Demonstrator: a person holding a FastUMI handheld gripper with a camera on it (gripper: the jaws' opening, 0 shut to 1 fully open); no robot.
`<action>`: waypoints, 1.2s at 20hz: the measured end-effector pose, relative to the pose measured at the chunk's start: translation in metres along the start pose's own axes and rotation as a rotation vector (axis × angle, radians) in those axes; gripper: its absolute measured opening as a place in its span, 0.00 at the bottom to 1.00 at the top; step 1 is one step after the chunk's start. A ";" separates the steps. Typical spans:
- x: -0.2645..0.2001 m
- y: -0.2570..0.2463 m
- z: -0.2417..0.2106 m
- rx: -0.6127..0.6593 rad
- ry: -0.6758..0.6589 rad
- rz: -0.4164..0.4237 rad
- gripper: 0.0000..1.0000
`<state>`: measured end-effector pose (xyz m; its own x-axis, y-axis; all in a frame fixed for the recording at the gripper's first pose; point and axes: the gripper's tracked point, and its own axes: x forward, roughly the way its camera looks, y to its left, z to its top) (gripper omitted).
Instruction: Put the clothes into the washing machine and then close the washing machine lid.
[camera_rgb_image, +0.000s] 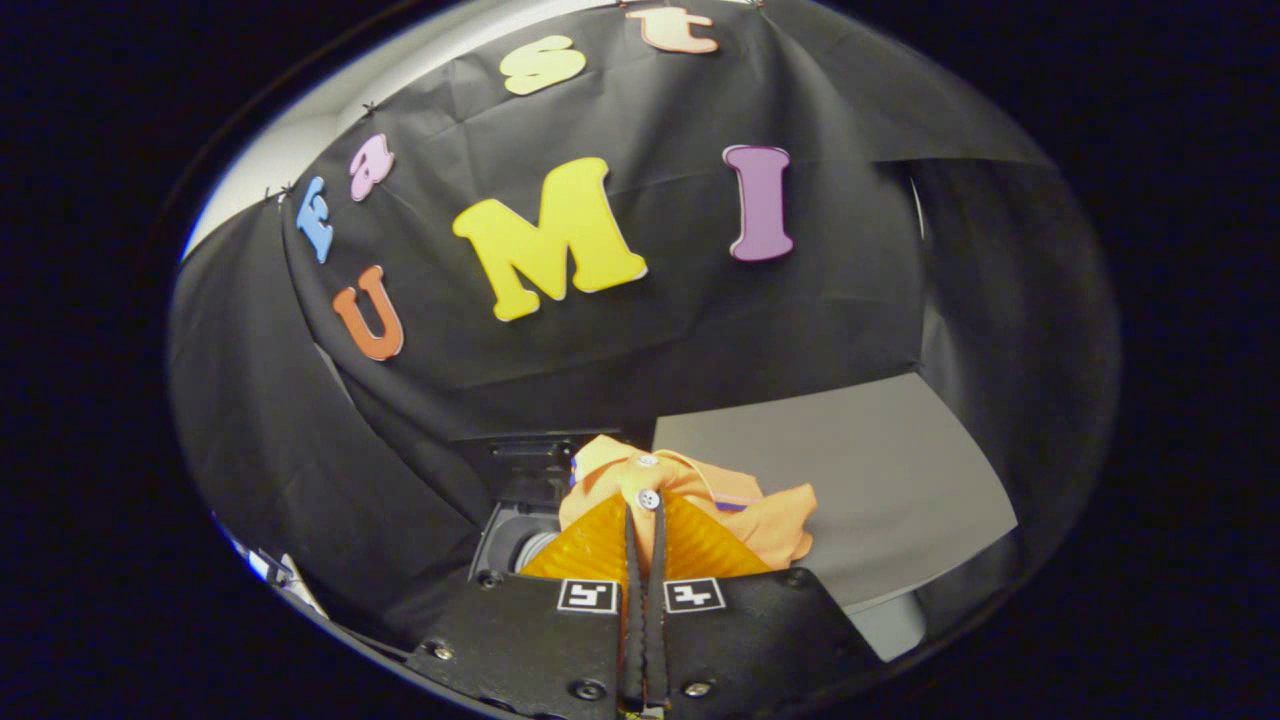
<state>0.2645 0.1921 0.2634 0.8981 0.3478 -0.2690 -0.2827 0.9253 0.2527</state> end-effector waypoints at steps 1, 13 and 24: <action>-0.001 0.015 0.003 -0.008 -0.008 0.016 0.04; 0.054 0.164 0.016 -0.098 0.008 0.222 0.04; 0.174 0.210 -0.073 -0.114 0.251 0.283 0.04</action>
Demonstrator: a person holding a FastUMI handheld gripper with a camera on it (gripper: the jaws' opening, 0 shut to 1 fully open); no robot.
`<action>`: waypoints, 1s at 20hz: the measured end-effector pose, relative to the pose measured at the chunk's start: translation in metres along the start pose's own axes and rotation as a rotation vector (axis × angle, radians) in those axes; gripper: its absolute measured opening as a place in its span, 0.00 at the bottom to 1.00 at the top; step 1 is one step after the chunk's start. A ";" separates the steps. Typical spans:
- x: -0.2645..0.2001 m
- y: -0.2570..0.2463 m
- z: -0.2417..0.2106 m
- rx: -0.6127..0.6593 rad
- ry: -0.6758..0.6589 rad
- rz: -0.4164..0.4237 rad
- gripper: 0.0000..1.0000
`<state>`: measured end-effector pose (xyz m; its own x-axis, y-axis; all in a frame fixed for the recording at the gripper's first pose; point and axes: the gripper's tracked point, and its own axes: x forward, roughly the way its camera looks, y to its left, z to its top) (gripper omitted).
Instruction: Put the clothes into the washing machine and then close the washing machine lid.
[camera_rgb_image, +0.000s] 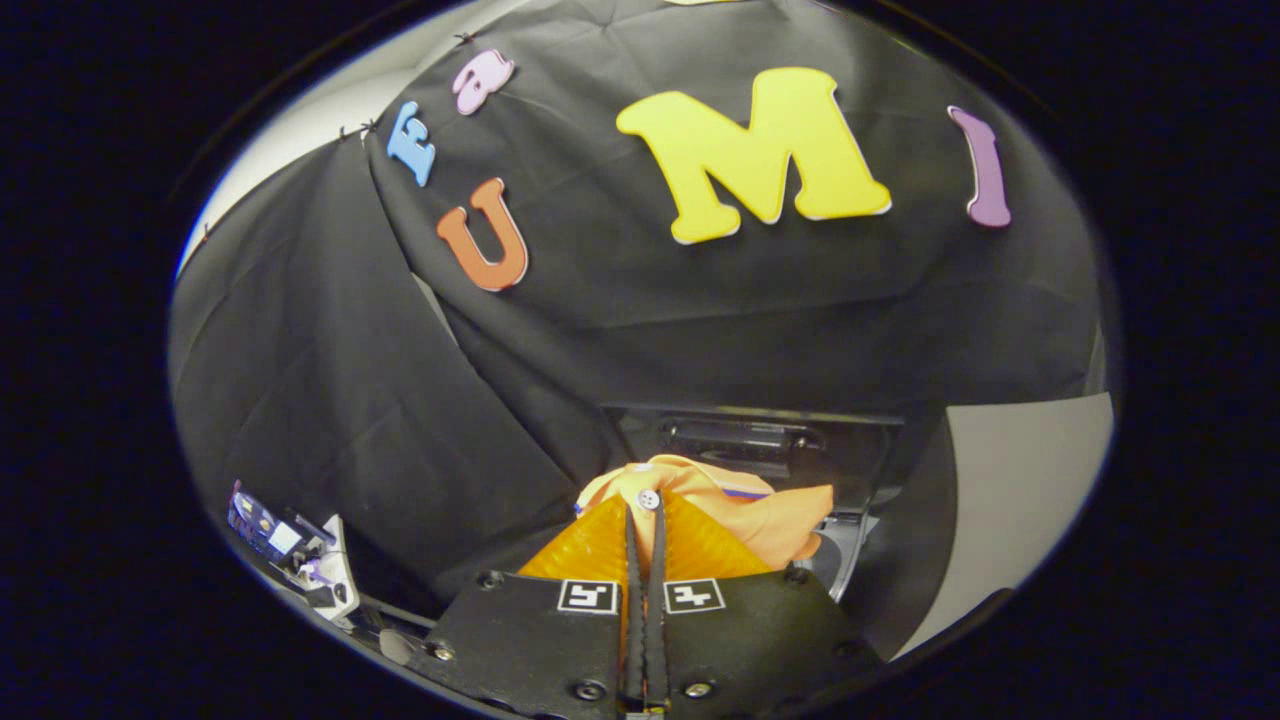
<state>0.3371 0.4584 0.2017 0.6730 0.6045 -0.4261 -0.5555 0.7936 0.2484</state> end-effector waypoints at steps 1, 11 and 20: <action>0.012 -0.001 -0.006 0.005 0.023 -0.001 0.04; 0.116 -0.038 -0.069 0.014 0.205 -0.068 0.04; 0.166 -0.085 -0.130 0.004 0.360 -0.172 0.04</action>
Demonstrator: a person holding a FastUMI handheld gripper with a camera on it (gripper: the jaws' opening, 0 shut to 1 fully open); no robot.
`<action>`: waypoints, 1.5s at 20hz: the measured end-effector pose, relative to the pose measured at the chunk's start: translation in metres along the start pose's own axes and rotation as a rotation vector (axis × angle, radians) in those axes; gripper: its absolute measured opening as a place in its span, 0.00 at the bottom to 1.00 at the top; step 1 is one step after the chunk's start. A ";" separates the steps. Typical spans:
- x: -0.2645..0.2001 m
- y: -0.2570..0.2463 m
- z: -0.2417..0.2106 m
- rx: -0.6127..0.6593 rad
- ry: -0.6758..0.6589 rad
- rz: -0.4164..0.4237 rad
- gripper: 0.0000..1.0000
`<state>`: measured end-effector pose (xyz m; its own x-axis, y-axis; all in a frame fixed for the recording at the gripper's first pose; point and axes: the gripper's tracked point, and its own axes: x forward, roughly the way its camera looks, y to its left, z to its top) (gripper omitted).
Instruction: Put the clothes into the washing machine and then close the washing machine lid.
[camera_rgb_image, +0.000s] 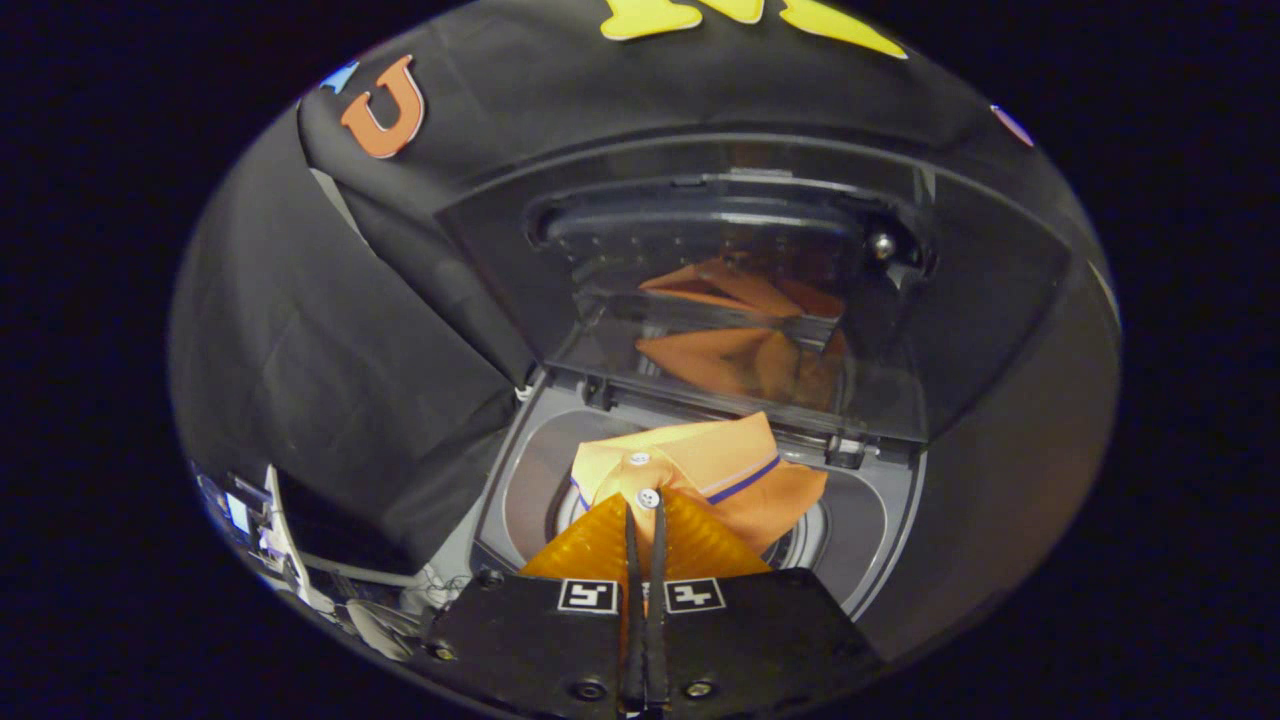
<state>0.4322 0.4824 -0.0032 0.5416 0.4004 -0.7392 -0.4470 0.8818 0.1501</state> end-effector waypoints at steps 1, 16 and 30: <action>0.004 -0.002 -0.006 0.001 0.019 -0.011 0.04; 0.007 -0.010 -0.017 -0.013 0.044 -0.097 0.71; -0.018 -0.011 -0.014 -0.011 -0.042 -0.148 0.86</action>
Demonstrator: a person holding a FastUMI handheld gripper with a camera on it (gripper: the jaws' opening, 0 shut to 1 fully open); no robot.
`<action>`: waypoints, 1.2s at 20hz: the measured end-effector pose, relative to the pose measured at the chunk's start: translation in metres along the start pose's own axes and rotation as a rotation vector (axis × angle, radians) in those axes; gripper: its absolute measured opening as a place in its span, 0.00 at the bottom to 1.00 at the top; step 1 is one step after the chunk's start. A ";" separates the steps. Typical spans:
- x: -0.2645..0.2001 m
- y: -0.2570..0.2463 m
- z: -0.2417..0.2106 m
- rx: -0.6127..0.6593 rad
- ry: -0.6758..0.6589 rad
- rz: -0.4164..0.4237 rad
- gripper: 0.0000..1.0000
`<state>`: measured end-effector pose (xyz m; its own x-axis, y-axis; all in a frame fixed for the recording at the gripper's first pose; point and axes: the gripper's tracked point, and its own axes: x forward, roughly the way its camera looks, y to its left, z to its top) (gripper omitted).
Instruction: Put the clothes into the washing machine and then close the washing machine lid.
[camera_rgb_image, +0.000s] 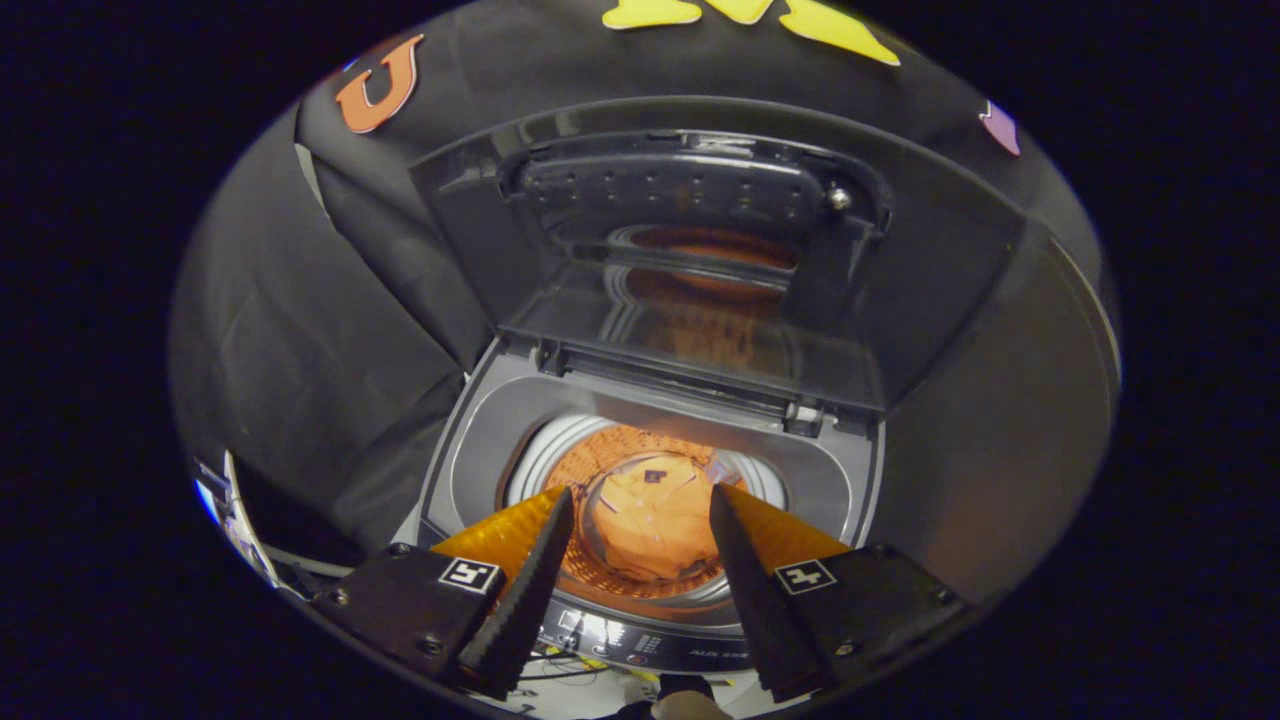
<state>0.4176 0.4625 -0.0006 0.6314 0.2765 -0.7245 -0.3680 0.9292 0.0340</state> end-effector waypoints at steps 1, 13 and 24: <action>-0.003 -0.003 0.005 -0.010 -0.024 -0.009 0.86; -0.087 0.003 0.100 0.002 -0.345 -0.015 0.87; -0.118 -0.007 0.186 0.046 -0.525 -0.104 0.89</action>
<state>0.4727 0.4687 0.2120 0.9239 0.2565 -0.2838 -0.2621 0.9649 0.0191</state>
